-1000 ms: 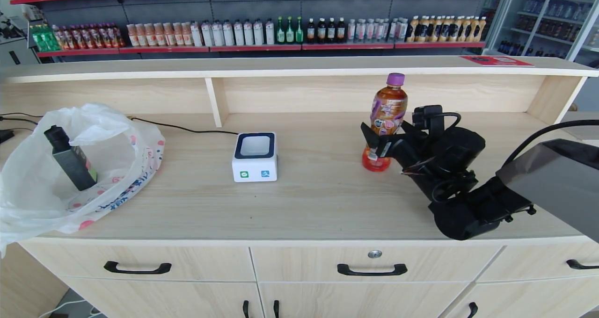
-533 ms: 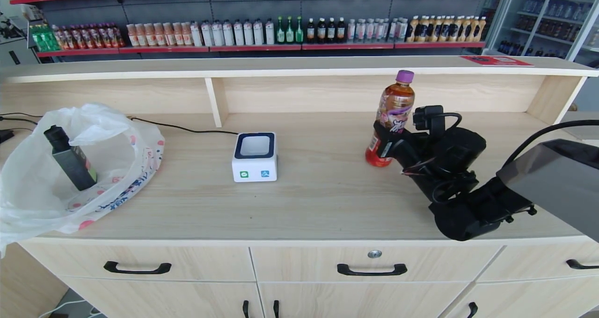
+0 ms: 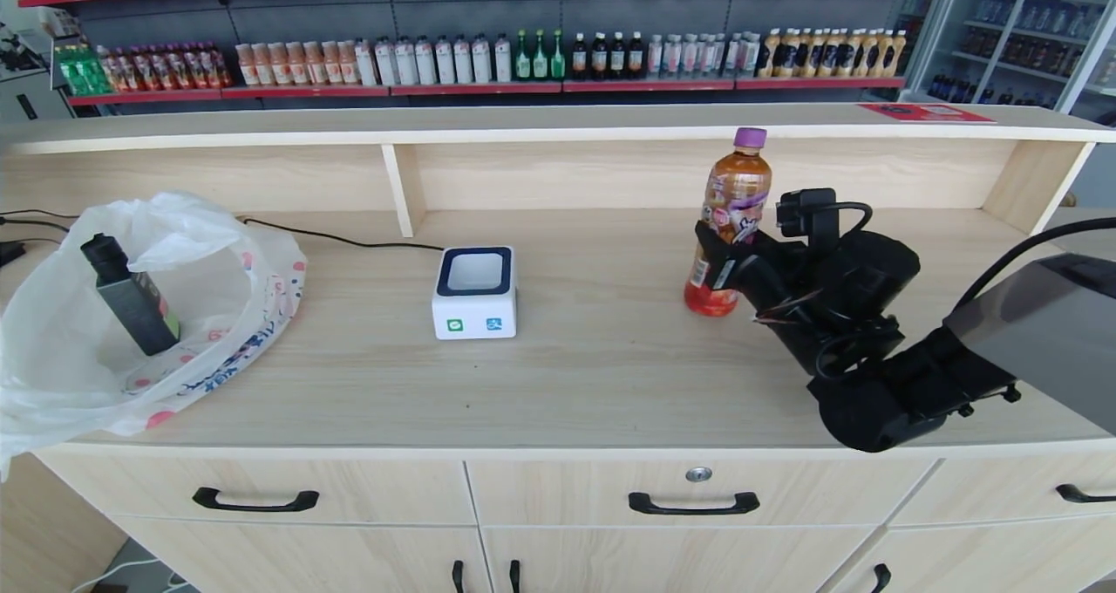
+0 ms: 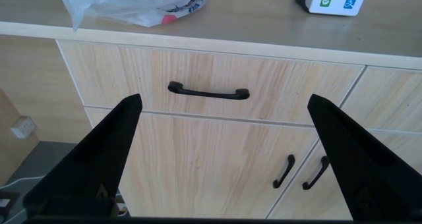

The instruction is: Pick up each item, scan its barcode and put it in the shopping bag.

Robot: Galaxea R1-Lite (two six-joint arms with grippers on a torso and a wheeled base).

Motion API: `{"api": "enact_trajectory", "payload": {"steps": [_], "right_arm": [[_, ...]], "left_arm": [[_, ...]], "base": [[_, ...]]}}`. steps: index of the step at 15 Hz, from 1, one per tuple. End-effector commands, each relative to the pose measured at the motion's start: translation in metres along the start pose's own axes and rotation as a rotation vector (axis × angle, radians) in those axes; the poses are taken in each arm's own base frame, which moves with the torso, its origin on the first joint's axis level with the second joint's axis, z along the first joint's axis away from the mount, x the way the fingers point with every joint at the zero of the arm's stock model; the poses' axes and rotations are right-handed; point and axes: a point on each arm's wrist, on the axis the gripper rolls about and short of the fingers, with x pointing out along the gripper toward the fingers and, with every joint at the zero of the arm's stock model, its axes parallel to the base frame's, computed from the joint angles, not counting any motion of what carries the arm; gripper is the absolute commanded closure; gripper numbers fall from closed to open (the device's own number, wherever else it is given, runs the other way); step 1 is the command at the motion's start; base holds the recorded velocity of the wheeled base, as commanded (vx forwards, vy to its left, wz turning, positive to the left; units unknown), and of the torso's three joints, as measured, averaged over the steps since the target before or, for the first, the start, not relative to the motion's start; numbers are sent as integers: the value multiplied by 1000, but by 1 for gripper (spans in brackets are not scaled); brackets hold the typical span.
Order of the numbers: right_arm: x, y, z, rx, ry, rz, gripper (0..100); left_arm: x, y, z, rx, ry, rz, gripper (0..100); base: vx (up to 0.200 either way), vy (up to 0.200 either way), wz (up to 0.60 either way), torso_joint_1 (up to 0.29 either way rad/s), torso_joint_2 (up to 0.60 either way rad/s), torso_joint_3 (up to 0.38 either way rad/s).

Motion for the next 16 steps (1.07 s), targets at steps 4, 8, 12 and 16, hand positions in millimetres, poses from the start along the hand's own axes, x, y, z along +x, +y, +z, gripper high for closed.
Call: {"api": "enact_trajectory", "payload": {"steps": [4,8,12,16], "right_arm": [[-21,19,42,-24,-80,-8,100],[-41,38,80,-49,-145,20,100],[-102,93,107,-11,-119,32,100],[-167,105,126,-81,-151,139,100]], "left_arm": [[0,0,0,0,1,1,0],[0,0,0,0,1,1,0],[0,0,0,0,1,1,0],[0,0,0,0,1,1,0]], "base": [[0,0,0,0,0,0],[0,0,0,0,0,0],[0,0,0,0,0,0],[0,0,0,0,0,0]]}}
